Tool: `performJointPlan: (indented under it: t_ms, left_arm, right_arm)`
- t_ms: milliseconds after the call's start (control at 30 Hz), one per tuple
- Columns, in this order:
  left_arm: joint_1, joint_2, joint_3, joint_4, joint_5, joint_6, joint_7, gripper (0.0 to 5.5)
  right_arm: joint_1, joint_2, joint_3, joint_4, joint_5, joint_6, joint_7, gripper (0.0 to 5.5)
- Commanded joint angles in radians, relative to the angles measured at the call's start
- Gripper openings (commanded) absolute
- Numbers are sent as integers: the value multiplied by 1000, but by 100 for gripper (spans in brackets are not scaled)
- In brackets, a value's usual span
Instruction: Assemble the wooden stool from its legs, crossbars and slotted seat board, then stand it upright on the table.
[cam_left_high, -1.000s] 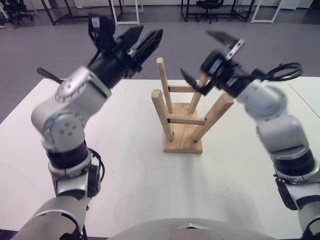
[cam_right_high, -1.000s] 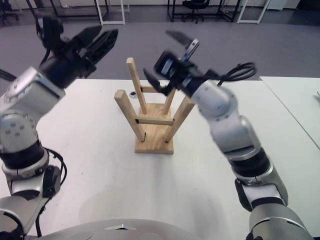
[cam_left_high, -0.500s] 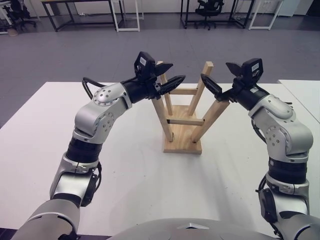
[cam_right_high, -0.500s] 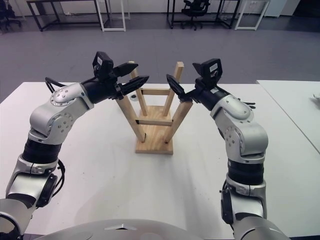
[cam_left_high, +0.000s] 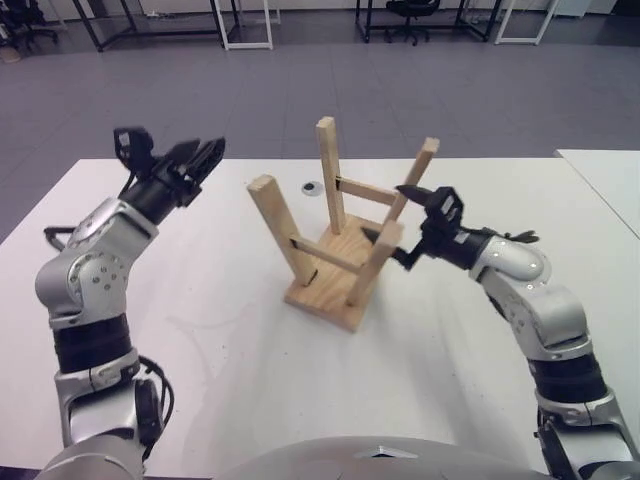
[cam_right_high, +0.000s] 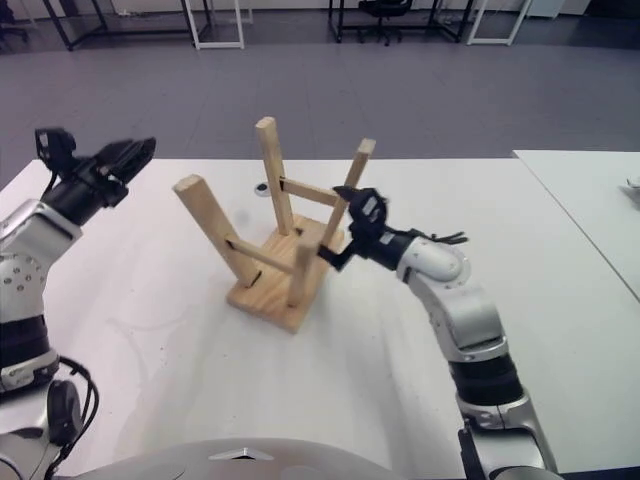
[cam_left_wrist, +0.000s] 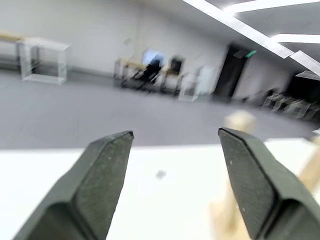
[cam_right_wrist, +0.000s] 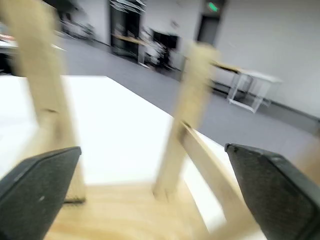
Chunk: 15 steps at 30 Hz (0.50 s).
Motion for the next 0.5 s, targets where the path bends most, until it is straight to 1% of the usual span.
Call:
performJointPlan:
  t_ms: [33,67,100,133,167,233,300,333,367,433,500]
  left_arm:
    - [205,98,-30,-101,111,26,-11,315]
    - [269,116,-34,-141,128,28,-28,315]
    - [338,152,-53,-174,154,37,-54,315]
    - [396,193,-82,-198,187,40,-79,315]
    - [450,248,-136,-206,246,22,-110,315]
    - [494,299,-219,-208,307,1,-161,315]
    - [447,284,-309,-178,338,-9,-195,315]
    - [407,266,-352,-136,362,-18,-198,315]
    - [363,239,-400,-64,399,-47,-200,315]
    - [310,195,-462,42,442,-94,-210,315]
    - [280,147,-497,90,449,-123,-228,315]
  right_arm:
    - [-139,5,-112,-178,-17,89,-144,540]
    - [-223,-21,-244,-184,59,128,-175,540]
    - [-293,-63,-355,-137,101,151,-183,540]
    - [-326,-109,-412,-79,103,161,-175,540]
    - [-317,-177,-394,22,26,128,-156,540]
    - [-293,-187,-343,267,-69,57,-162,540]
    - [-254,-159,-238,537,-155,-64,-126,540]
    - [-239,-154,-191,633,-193,-129,-99,540]
    - [-228,-133,-167,699,-194,-174,-60,540]
    - [-198,-101,-138,711,-151,-242,48,540]
    - [-154,-84,-136,635,-87,-287,143,540]
